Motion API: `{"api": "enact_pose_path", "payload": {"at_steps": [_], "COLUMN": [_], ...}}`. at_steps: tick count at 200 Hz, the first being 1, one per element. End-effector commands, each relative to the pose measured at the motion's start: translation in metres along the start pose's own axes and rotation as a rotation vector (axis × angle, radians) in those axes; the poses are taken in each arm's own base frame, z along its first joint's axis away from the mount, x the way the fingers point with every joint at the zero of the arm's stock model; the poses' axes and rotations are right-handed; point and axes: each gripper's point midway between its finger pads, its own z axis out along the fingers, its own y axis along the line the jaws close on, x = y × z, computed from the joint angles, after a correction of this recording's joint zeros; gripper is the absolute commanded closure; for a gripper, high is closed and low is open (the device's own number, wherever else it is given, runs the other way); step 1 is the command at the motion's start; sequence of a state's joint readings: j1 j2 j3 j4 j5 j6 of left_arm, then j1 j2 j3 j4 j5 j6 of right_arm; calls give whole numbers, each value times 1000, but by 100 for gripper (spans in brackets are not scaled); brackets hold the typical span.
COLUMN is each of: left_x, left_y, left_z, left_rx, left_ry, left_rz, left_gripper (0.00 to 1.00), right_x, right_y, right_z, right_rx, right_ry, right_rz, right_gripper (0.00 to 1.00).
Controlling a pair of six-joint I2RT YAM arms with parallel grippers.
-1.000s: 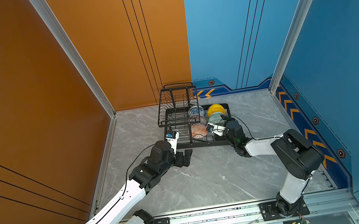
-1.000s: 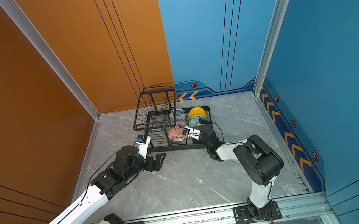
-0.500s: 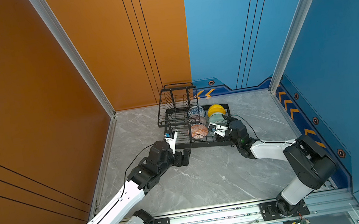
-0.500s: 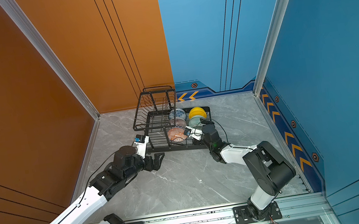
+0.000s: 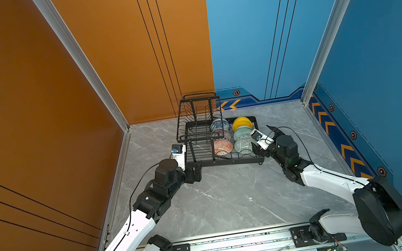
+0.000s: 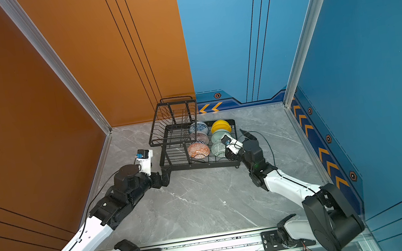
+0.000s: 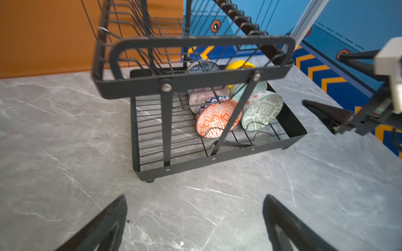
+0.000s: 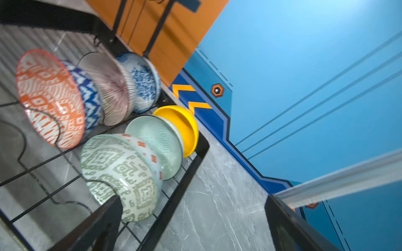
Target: Load the bowls into the dish rack
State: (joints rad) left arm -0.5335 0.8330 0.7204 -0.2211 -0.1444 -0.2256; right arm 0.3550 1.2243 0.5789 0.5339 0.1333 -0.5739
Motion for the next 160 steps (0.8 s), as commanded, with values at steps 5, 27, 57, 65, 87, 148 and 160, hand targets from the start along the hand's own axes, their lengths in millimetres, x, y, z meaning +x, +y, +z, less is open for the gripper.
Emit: {"api": "enact_pose_path", "payload": {"at_steps": [5, 27, 57, 65, 87, 148, 160], "left_x": [-5, 4, 26, 31, 52, 90, 93], "left_y": [46, 86, 136, 146, 173, 195, 196], "left_z": [-8, -18, -29, -30, -32, -8, -4], "left_rx": [-201, -358, -534, -564, -661, -653, -639], "left_ry": [-130, -200, -277, -301, -327, -237, -243], "left_rz": [-5, -44, -83, -85, -115, -132, -132], "left_gripper": [2, 2, 2, 2, 2, 2, 2], "right_x": [24, 64, 101, 108, 128, 158, 155], "right_y": [-51, -81, -76, -74, -62, -45, -47], "right_z": [-24, -45, -59, -60, -56, -38, -34], "right_rx": [159, 307, 333, 341, 334, 342, 348], "right_ry": [68, 179, 221, 229, 258, 255, 223], "right_rz": [353, 543, 678, 702, 723, 734, 733], "right_gripper": [0, 0, 0, 0, 0, 0, 0]}}
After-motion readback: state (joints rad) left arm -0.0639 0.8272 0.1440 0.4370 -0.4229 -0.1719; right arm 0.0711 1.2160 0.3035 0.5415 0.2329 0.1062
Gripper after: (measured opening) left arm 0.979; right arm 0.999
